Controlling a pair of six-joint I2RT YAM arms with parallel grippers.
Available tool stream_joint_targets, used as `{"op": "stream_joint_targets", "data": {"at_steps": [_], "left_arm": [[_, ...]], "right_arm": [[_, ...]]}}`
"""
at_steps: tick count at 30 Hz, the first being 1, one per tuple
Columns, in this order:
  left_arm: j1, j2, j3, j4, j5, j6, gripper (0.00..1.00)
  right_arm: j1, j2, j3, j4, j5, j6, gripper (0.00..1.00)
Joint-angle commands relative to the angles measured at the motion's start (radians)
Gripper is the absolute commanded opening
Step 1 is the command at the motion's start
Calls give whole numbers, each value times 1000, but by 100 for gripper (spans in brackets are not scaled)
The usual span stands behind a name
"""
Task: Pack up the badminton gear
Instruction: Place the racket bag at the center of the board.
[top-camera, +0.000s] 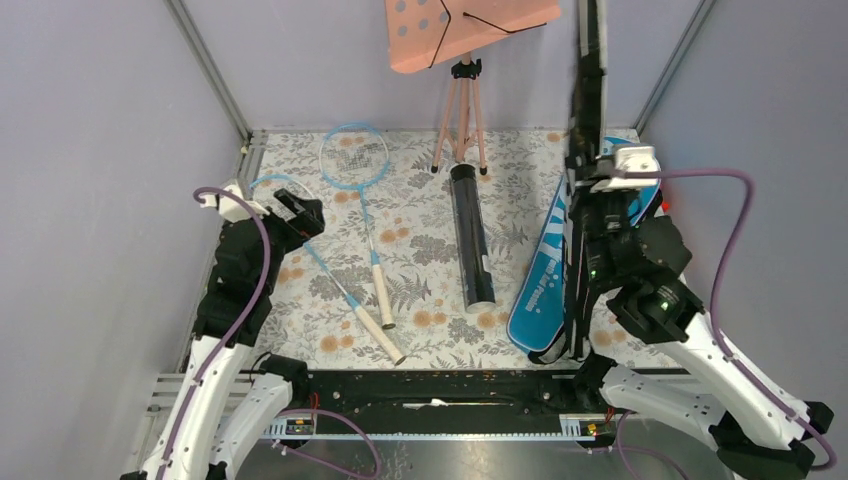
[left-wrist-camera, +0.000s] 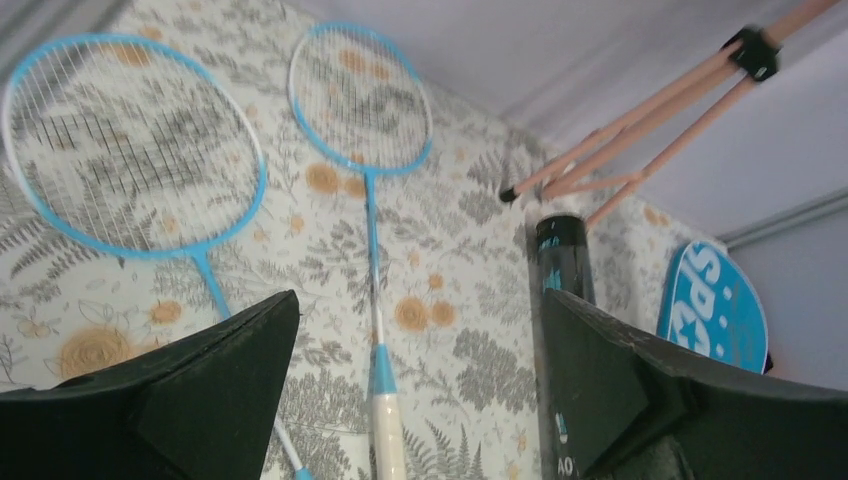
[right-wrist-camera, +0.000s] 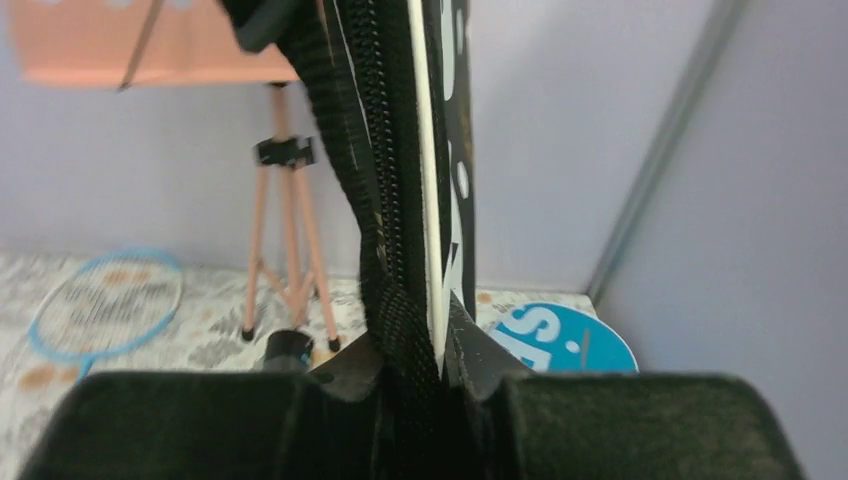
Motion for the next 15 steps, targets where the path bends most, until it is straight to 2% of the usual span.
{"op": "stream_joint_targets", "data": {"at_steps": [1, 5, 9, 10, 15], "left_arm": [[2, 42, -49, 84, 75, -18, 99], [3, 81, -68, 111, 113, -15, 99], [2, 111, -87, 124, 121, -7, 99], [2, 118, -94, 133, 127, -6, 99], [2, 147, -136, 183, 172, 0, 99]], "right_arm": [[-84, 47, 101, -48, 182, 201, 0], [-268, 160, 194, -239, 90, 388, 0], [-514, 266, 253, -319, -192, 675, 0], [-566, 291, 250, -310, -272, 757, 0], [-744, 448, 159, -86, -571, 909, 0]]}}
